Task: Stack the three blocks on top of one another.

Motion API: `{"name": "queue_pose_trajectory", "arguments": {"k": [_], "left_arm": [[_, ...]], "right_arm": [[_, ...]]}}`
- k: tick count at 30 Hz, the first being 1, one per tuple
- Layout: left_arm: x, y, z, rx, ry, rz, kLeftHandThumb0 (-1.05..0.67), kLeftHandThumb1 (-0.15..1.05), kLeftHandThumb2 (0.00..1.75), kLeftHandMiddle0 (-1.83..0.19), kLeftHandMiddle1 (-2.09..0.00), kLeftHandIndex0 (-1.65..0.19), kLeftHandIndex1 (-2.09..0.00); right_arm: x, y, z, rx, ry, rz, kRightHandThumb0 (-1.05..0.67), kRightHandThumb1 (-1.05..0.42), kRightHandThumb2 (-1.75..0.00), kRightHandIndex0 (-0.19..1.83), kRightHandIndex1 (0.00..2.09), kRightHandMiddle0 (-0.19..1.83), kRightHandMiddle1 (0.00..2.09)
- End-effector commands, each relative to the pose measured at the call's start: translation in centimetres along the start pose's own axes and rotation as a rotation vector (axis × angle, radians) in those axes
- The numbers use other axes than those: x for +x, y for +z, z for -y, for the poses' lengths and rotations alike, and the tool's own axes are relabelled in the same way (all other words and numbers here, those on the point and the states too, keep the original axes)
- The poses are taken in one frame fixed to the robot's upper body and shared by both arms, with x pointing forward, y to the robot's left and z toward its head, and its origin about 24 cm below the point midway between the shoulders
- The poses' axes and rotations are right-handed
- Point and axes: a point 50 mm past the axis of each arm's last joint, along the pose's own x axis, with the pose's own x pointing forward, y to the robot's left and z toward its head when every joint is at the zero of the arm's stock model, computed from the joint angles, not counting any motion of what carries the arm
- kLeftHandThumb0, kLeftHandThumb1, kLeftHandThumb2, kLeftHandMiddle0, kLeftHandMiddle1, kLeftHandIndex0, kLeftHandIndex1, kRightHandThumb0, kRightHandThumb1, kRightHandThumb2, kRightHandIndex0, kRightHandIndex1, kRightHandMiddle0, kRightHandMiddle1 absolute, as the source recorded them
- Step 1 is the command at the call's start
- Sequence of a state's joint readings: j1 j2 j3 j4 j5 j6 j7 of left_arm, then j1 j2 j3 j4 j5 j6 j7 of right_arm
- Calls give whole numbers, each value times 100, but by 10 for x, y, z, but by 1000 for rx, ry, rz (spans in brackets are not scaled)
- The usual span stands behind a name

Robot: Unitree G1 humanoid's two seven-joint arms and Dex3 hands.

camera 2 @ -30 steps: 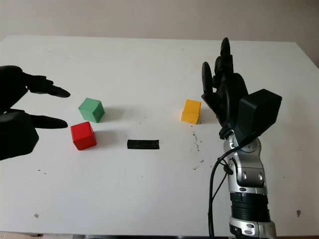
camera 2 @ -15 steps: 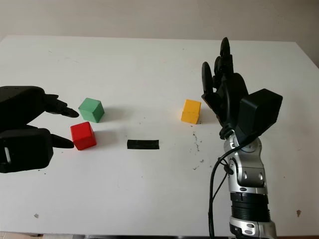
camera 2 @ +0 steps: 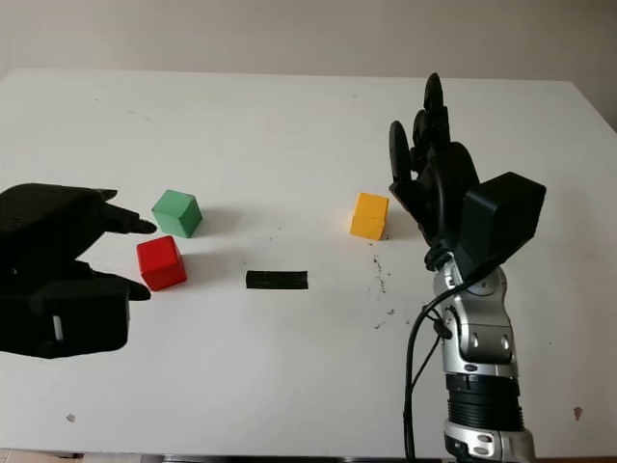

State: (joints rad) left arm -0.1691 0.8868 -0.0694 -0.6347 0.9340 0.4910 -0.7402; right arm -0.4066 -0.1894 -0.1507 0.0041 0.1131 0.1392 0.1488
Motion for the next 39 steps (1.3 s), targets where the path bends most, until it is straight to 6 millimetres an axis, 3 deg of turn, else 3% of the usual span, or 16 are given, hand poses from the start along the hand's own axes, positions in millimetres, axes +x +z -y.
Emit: {"name": "queue_pose_trajectory", "arguments": {"k": [1,14,39], "left_arm": [[2,2,3,4,10,3,-91,102,7,-21,-4,-59,-1],[9,6,13,85,39,-40,-89,104,6,-20,-5,-63,-4],[17,7,21,54,20,-40,-87,104,5,-23,-6,-75,-10]], "right_arm": [[-1,4,3,-14,0,18,-69,-105,-61,-19,0,-19,0],[-3,5,4,-26,16,21,-69,-105,-63,-19,0,-19,0],[-2,7,4,-11,9,32,-68,-105,-63,-19,0,-19,0]]}}
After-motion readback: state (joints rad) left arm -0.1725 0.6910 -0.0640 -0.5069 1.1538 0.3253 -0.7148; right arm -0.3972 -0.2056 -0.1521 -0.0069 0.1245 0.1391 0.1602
